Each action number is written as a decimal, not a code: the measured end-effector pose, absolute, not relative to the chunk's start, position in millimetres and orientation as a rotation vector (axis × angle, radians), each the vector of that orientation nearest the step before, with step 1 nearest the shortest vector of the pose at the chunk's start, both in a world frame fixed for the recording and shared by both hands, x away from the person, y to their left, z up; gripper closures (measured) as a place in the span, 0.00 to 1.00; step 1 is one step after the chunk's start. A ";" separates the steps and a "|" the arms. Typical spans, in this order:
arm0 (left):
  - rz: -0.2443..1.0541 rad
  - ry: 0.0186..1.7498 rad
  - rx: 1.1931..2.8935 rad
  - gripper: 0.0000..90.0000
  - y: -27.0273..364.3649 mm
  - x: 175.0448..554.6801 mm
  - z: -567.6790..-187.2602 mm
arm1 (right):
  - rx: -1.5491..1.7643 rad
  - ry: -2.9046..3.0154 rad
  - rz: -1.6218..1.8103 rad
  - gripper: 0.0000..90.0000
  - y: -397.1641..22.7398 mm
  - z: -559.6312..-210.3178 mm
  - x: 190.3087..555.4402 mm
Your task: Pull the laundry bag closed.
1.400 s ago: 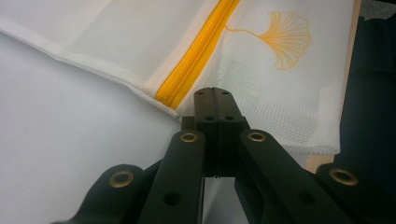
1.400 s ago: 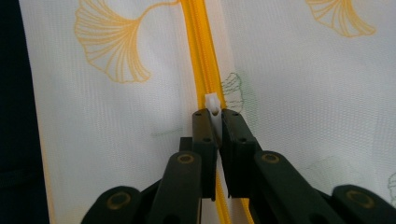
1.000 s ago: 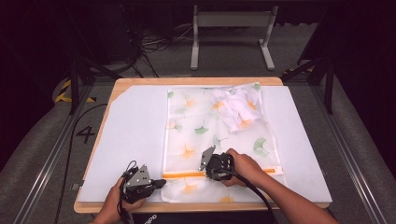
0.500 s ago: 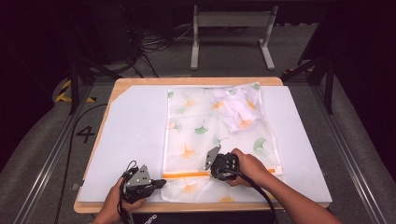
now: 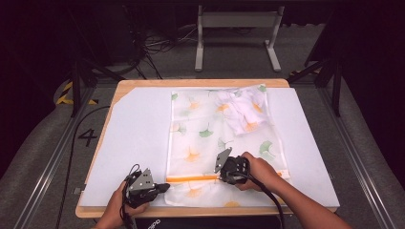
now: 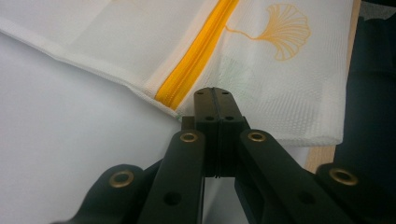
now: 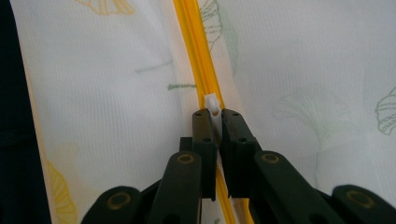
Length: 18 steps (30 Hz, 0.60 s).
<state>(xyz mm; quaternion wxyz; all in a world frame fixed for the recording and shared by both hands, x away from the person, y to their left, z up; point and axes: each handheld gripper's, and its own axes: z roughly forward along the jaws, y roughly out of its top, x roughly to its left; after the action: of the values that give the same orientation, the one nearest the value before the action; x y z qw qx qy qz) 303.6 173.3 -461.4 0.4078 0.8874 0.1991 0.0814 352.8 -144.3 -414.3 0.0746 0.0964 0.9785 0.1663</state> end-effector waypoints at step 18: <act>0.205 0.503 2.237 1.00 173.4 303.7 -461.3 | 0.322 2.927 0.506 0.94 -155.0 -414.2 350.7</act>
<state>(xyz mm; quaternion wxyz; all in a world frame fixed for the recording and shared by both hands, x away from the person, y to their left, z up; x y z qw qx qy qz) 303.7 173.4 -461.3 0.4075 0.8874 0.1996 0.0813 350.7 -155.0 -414.2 0.0770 0.1073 0.9768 0.1688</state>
